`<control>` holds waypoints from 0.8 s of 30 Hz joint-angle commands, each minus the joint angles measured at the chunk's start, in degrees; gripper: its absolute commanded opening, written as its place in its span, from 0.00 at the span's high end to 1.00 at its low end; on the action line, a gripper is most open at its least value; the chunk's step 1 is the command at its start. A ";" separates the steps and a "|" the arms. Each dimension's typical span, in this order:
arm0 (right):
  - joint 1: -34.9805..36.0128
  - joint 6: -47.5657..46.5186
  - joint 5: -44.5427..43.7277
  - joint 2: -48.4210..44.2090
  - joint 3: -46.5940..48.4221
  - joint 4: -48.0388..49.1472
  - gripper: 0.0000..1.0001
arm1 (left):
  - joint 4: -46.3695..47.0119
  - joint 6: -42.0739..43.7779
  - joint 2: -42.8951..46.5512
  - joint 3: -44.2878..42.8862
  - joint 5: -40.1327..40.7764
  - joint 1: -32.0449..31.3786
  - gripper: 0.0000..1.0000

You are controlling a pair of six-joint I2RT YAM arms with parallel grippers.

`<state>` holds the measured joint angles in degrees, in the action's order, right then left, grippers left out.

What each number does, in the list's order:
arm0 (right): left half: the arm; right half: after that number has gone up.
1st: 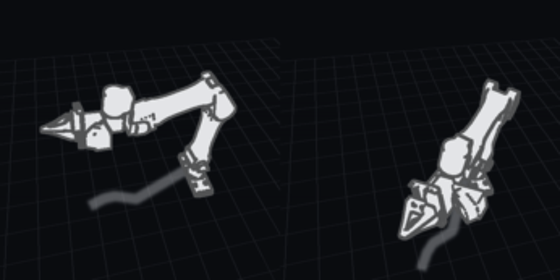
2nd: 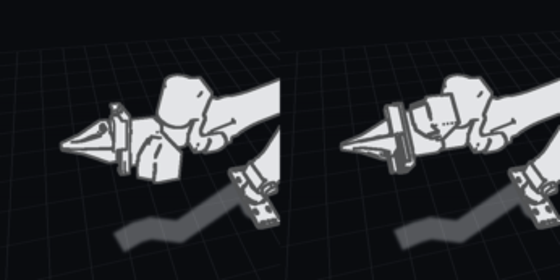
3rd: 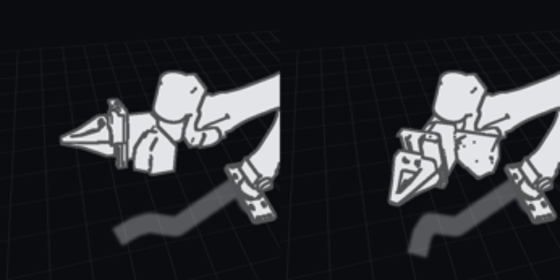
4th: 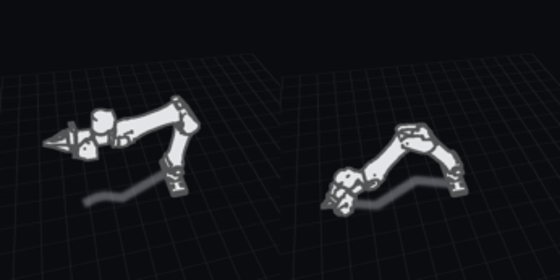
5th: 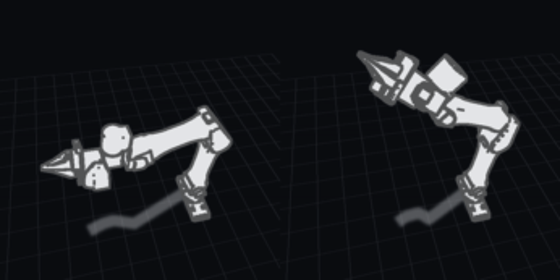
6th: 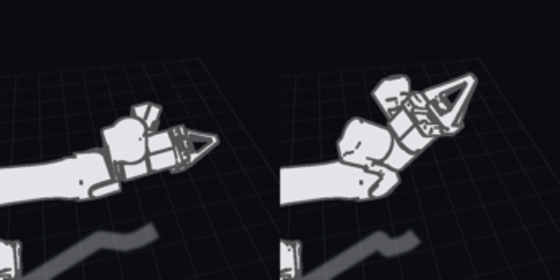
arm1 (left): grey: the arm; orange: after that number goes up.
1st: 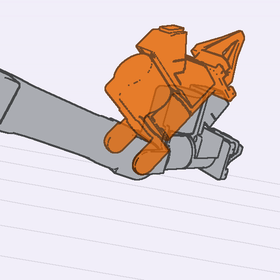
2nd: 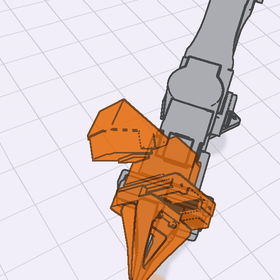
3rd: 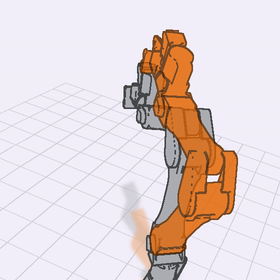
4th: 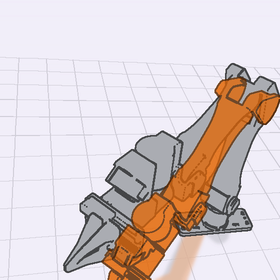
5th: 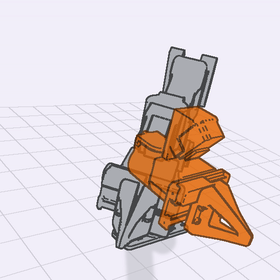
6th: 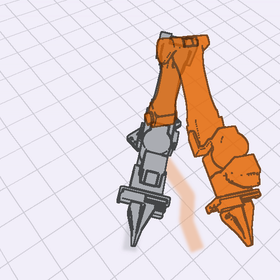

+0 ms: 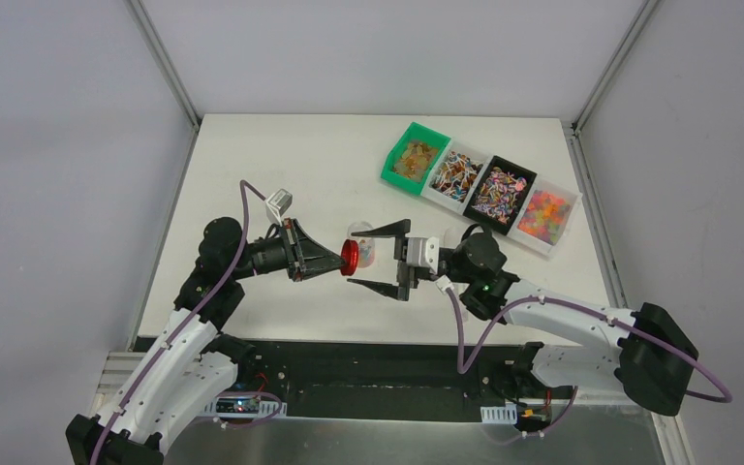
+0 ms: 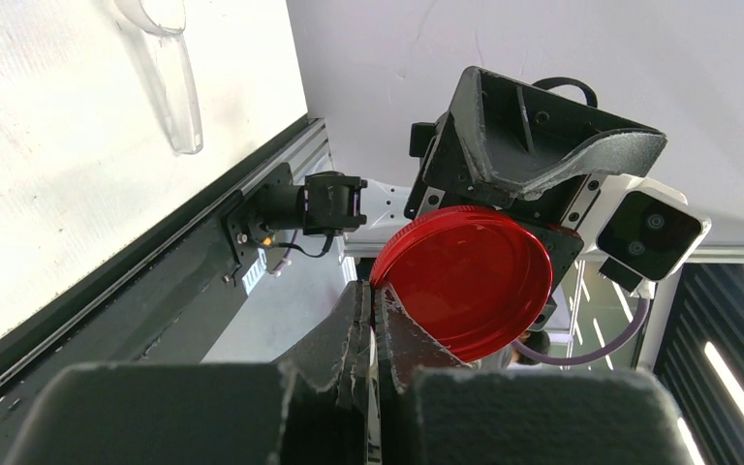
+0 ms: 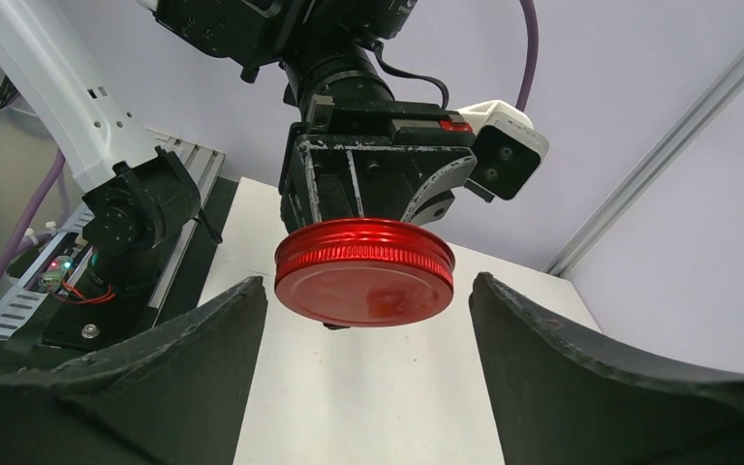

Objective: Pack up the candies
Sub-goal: Close the bottle lid on the packing bottle.

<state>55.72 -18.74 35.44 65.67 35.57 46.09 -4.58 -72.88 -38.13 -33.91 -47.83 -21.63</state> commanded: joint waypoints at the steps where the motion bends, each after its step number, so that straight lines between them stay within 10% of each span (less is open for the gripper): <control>1: 0.35 -0.12 1.71 1.05 3.29 2.26 0.23 | 3.05 -0.66 0.42 0.19 0.72 0.36 1.00; 9: 0.48 0.09 0.84 1.52 3.54 2.24 0.41 | 3.34 -0.30 0.18 0.42 0.88 0.29 1.00; 15: 0.37 2.46 -4.43 0.86 4.03 -0.24 0.41 | -3.32 4.63 1.25 -2.14 4.12 0.36 0.46; 24: -1.05 5.66 -17.62 -3.26 10.94 -24.40 0.44 | -31.39 29.90 1.01 -17.39 17.82 0.31 0.02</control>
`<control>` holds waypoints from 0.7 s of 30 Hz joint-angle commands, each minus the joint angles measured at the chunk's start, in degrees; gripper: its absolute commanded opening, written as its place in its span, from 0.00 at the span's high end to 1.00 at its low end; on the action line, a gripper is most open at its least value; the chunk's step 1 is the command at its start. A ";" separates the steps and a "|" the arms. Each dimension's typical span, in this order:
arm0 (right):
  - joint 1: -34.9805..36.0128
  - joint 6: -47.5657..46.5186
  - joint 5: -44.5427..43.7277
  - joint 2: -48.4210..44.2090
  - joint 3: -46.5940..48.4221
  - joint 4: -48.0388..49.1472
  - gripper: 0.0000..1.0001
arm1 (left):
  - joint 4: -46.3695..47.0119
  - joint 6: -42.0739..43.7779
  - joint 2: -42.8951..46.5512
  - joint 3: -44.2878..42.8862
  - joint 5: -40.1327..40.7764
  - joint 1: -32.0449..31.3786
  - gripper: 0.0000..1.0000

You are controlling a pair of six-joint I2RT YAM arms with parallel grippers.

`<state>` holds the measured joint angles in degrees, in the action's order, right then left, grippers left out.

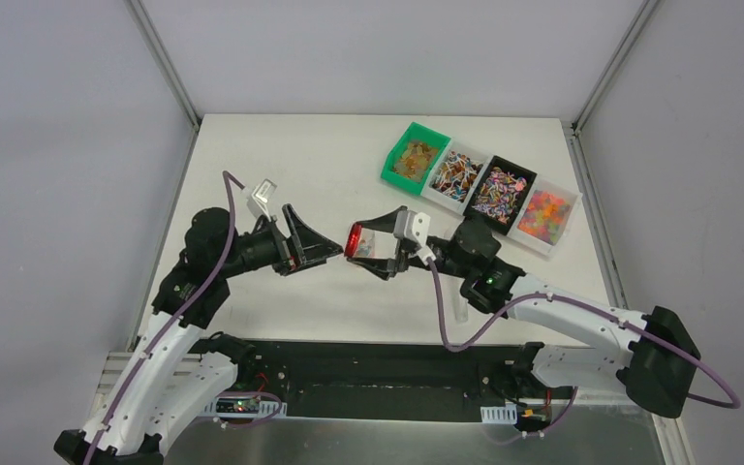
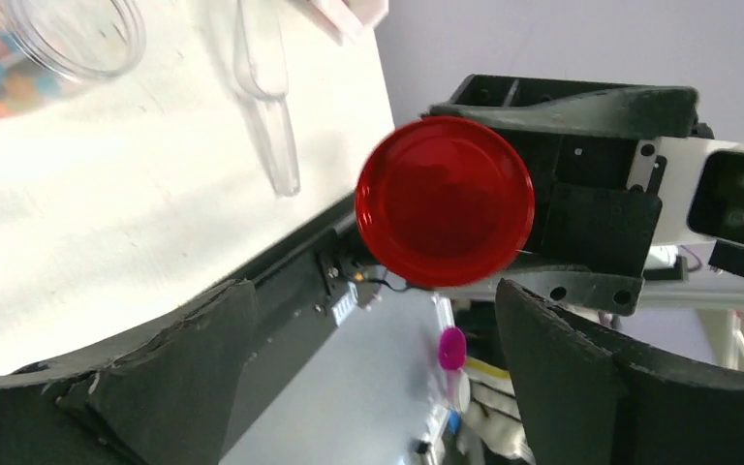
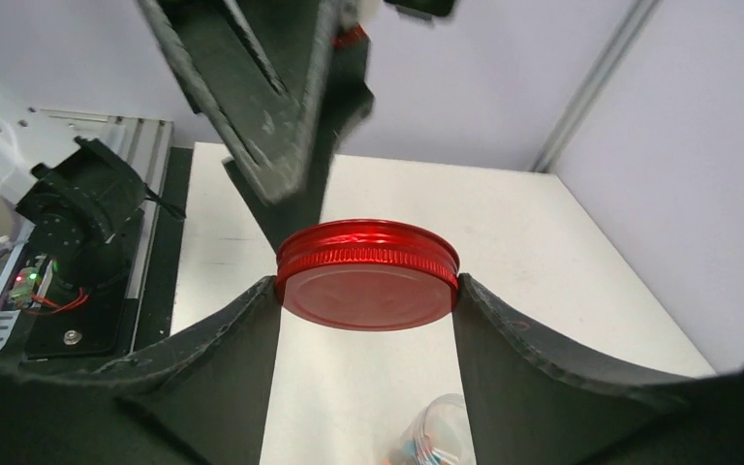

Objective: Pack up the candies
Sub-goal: Close the bottle lid on the packing bottle.

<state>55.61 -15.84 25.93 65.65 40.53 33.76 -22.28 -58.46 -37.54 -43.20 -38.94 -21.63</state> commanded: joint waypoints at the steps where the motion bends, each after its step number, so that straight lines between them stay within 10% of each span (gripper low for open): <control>1: -1.33 3.11 -9.51 -3.32 7.30 -15.29 0.45 | -17.84 18.42 0.45 -10.13 11.68 0.35 0.01; 12: -6.26 5.49 -21.70 4.52 33.80 -62.25 0.46 | -33.85 38.25 4.64 -13.47 34.16 0.36 0.01; 21: -6.33 9.21 -30.15 22.38 61.87 -94.80 0.45 | -28.19 40.71 20.10 -5.89 41.07 0.36 0.01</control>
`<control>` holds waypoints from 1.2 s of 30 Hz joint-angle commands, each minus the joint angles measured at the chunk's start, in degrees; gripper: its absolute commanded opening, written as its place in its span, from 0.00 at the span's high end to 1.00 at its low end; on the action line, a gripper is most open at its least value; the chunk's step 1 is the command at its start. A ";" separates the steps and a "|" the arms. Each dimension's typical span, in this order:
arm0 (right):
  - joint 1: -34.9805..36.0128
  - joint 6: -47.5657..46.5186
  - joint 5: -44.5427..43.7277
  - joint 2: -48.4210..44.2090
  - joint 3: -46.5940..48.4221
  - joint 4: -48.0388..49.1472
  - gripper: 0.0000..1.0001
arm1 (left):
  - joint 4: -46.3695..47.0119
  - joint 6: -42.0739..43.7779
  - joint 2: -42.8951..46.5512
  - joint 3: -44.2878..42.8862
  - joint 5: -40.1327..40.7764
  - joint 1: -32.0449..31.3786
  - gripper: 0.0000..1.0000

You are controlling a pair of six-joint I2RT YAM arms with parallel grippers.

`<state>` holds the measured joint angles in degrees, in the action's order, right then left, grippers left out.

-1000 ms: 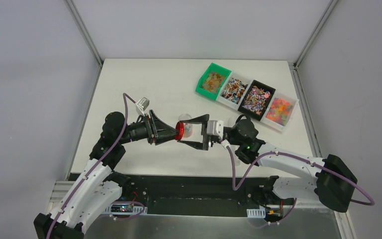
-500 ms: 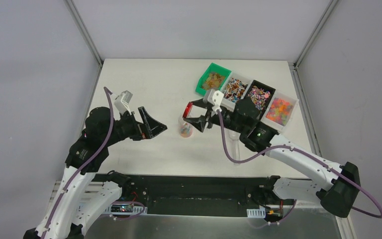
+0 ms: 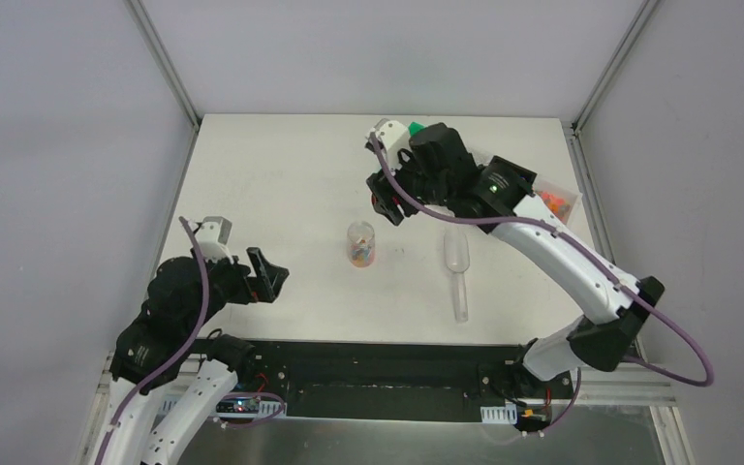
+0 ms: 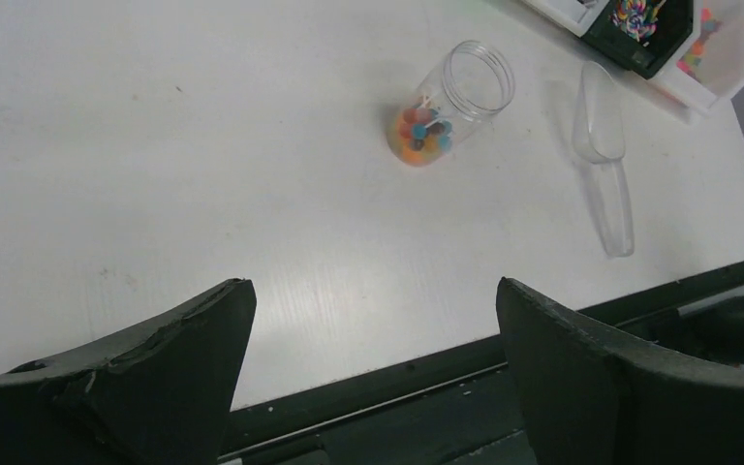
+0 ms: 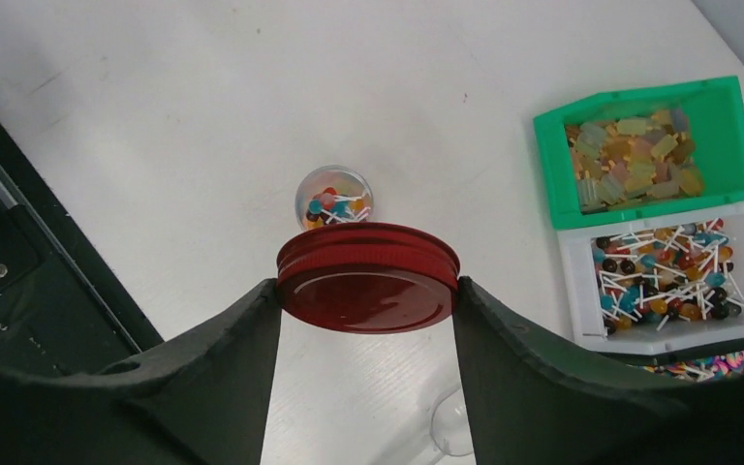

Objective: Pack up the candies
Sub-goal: Close the bottle lid on the packing bottle.

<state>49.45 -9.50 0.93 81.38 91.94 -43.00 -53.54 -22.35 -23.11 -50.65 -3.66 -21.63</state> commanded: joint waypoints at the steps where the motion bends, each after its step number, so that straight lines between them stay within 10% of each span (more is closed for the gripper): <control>1: -0.19 3.14 -4.49 8.46 13.78 -20.11 0.45 | 2.87 4.86 7.48 1.69 7.17 0.36 0.01; 14: -0.12 6.21 -2.27 35.18 43.54 -41.90 0.46 | 2.00 3.00 18.11 3.24 10.45 0.36 0.01; 36: 2.36 7.73 -1.51 48.49 50.36 -40.63 0.45 | 1.58 2.18 19.23 3.28 10.90 0.36 0.01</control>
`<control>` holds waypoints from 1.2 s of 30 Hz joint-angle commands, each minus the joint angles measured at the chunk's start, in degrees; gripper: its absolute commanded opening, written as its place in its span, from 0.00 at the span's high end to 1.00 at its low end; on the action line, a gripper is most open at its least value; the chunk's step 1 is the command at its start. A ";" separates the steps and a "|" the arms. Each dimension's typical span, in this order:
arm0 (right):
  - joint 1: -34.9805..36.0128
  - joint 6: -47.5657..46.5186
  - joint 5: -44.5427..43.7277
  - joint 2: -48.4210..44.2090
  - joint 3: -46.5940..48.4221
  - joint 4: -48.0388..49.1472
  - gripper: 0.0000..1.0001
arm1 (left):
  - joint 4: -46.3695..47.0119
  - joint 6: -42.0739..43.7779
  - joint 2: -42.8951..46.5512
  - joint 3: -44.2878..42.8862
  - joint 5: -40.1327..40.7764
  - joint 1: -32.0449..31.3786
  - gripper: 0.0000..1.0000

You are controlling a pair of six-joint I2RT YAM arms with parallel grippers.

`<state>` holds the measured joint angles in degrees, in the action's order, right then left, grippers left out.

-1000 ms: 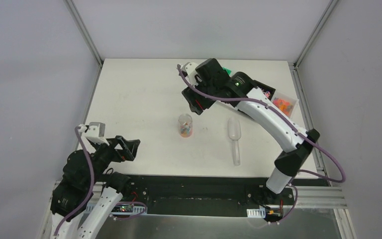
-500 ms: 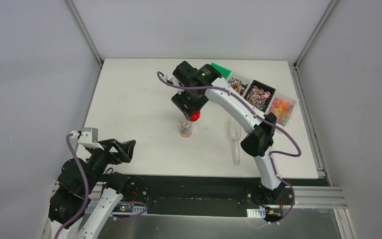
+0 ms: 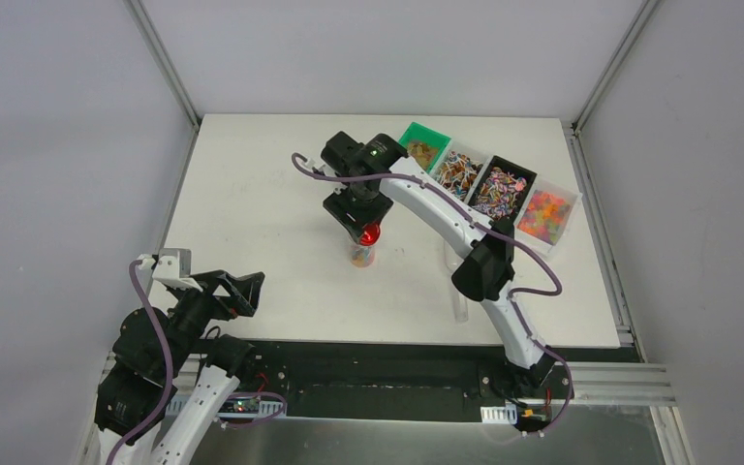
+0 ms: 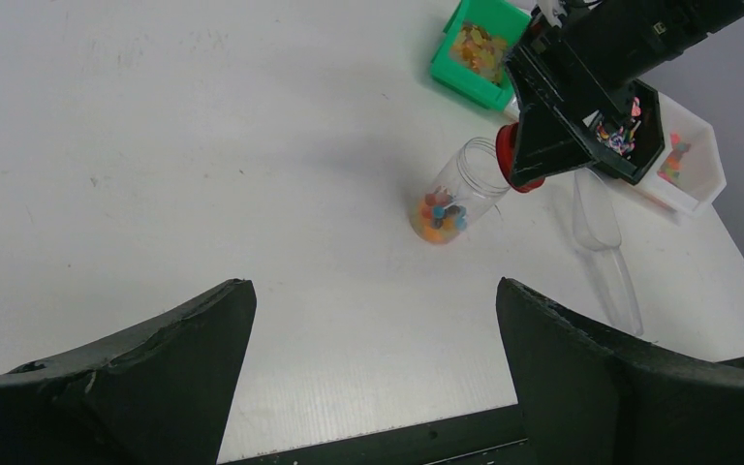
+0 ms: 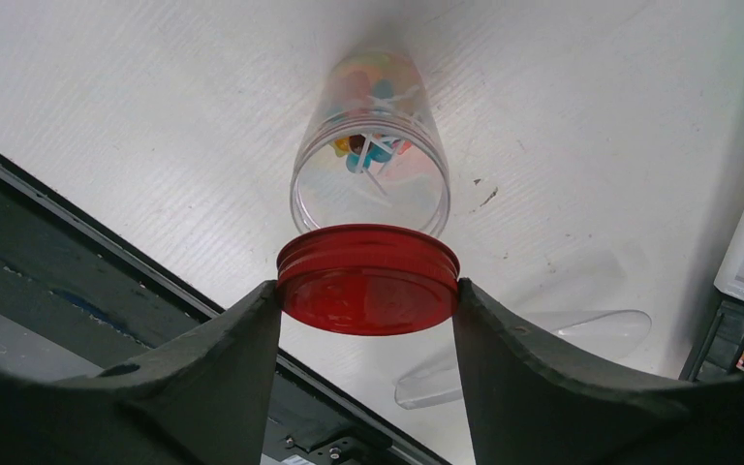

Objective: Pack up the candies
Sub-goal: Close the bottle lid on the packing bottle.

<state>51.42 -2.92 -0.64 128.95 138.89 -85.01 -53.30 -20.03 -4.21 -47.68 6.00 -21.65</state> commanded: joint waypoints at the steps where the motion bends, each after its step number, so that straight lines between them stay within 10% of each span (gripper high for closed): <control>1: 0.40 1.16 0.07 1.16 3.55 1.69 0.45 | 1.21 -0.30 0.45 0.31 1.48 0.38 0.01; 36: -1.21 -1.97 2.99 3.83 4.95 3.08 0.18 | 0.83 -1.06 1.24 0.66 2.16 0.38 0.01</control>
<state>50.39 -4.58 1.23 133.29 141.53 -83.79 -53.60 -20.34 -3.51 -47.29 7.46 -21.65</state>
